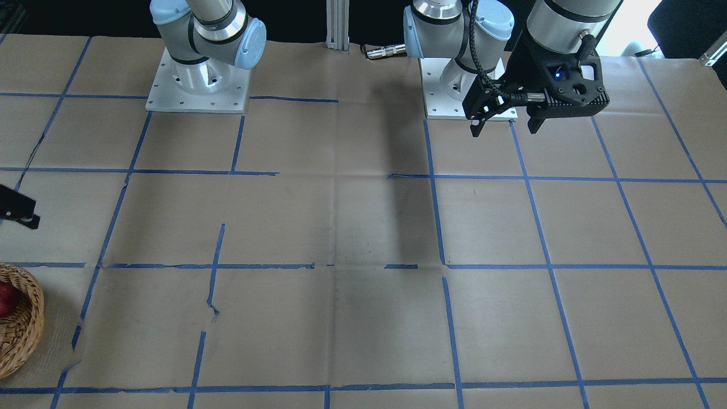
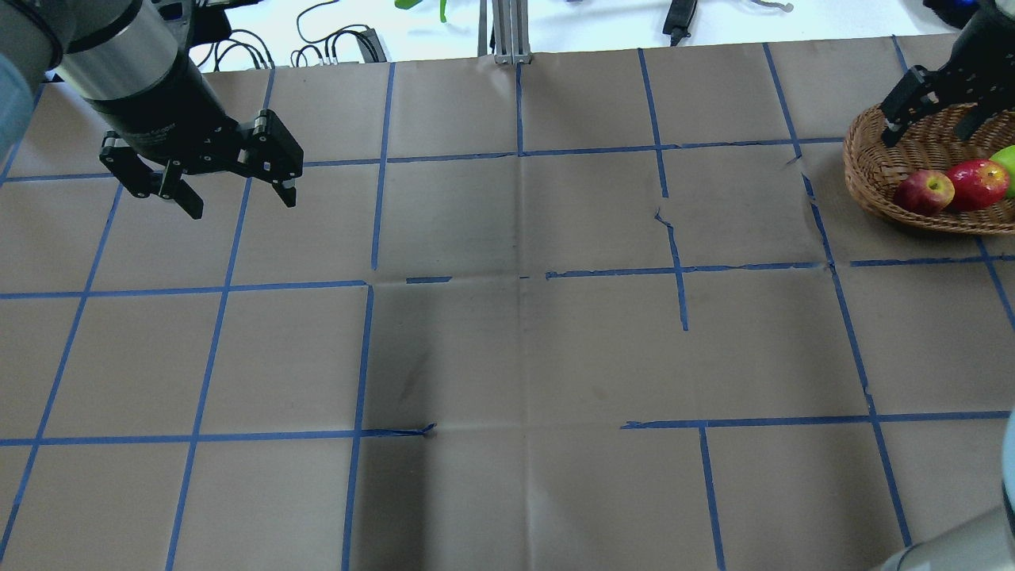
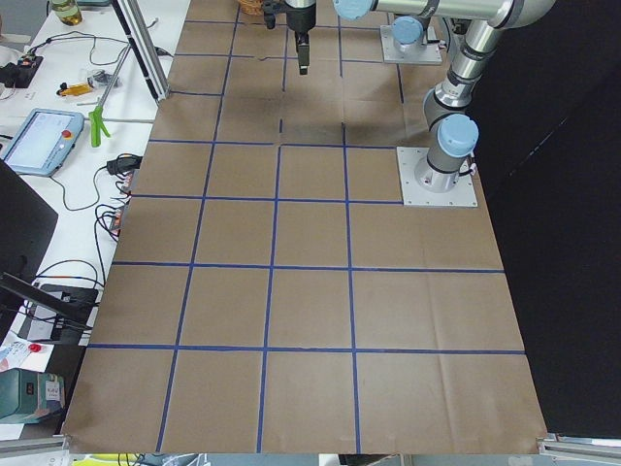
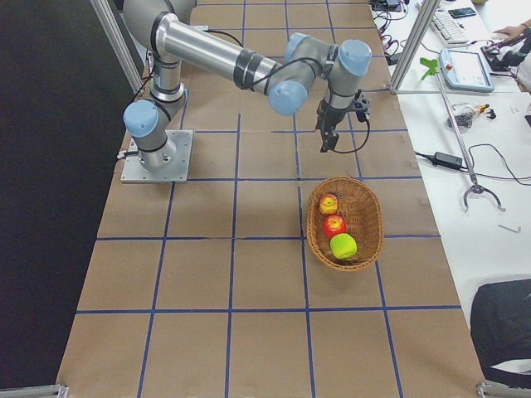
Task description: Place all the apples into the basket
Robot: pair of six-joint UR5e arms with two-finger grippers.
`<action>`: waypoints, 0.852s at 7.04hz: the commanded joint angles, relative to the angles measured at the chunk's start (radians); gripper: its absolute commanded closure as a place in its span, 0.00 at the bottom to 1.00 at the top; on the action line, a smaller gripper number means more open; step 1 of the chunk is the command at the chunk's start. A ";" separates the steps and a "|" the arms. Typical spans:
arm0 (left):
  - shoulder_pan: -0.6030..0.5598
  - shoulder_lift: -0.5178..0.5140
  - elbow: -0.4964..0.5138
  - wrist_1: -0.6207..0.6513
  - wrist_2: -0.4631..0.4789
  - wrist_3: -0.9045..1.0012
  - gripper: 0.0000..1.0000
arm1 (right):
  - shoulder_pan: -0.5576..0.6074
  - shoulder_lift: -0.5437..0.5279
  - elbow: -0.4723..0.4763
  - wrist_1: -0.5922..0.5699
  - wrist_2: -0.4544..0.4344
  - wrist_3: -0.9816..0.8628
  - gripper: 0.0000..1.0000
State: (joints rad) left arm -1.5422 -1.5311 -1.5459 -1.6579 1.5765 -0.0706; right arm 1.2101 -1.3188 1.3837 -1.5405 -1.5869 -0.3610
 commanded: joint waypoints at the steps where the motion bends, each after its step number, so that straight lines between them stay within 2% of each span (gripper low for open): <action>1: -0.001 -0.003 0.000 0.000 0.000 0.000 0.03 | 0.189 -0.141 0.017 0.115 0.007 0.337 0.00; 2: 0.001 -0.003 0.000 0.001 0.000 0.000 0.04 | 0.286 -0.181 0.034 0.112 -0.002 0.488 0.00; 3: -0.001 -0.003 0.000 0.001 0.000 0.000 0.03 | 0.363 -0.210 0.031 0.111 -0.002 0.561 0.00; 4: -0.001 -0.003 0.000 0.001 0.000 -0.002 0.03 | 0.417 -0.224 0.032 0.102 -0.005 0.571 0.00; 6: -0.001 -0.003 0.000 0.001 0.000 -0.002 0.03 | 0.442 -0.223 0.037 0.108 0.002 0.573 0.00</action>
State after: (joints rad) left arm -1.5431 -1.5340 -1.5462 -1.6567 1.5770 -0.0720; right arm 1.6318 -1.5388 1.4187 -1.4352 -1.5895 0.2052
